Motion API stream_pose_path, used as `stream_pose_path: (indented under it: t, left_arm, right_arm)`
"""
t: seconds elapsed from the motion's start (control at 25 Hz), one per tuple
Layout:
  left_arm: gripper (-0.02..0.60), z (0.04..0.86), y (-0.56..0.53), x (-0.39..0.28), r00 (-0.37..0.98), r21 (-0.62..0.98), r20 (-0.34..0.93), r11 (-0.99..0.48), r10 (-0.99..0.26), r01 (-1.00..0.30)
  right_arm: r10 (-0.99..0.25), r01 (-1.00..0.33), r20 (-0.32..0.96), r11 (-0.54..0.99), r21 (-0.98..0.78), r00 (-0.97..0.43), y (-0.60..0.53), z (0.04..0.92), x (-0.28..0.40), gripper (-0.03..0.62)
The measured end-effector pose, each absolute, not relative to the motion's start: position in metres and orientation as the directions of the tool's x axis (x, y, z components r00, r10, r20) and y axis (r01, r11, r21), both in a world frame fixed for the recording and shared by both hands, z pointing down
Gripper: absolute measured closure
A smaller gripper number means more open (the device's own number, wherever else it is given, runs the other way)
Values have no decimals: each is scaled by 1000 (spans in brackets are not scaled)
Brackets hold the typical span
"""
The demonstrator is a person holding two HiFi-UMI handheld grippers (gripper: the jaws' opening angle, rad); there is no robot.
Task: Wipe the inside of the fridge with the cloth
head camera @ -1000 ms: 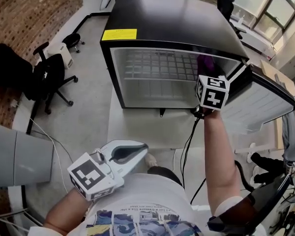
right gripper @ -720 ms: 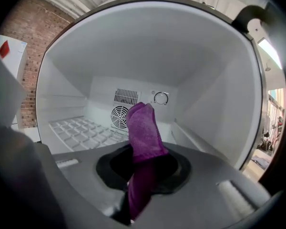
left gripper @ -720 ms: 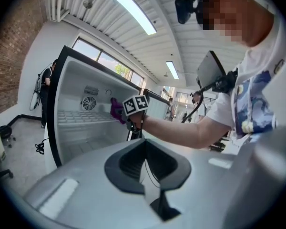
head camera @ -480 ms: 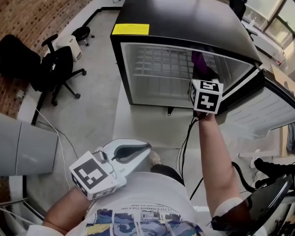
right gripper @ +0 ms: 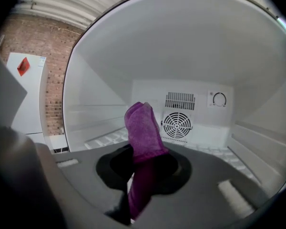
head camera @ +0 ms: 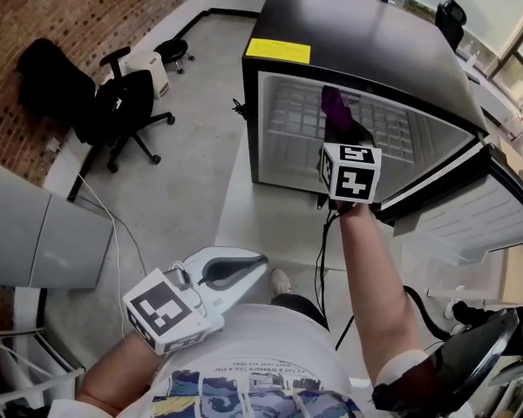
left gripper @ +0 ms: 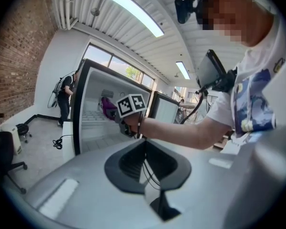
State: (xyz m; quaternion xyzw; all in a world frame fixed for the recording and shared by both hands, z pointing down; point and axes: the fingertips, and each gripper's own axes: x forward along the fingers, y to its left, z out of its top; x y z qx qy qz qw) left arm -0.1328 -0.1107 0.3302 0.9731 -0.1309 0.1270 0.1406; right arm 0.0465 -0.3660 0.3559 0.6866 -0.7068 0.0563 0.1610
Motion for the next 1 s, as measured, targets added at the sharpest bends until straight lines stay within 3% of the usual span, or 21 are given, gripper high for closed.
stream_pose_path:
  t: [0.48,1.0]
  left_arm:
    - [575,329,-110,-166,904,239,288,-890,-317,-388]
    - [575,328,-98,-175,907,225,274,-896,-319,-384]
  right_arm:
    - [-942,-974,266,223,41,-204,-382,354,-44,539]
    - [-919,-944,217,325,-61,-330,-360,338,-67,539]
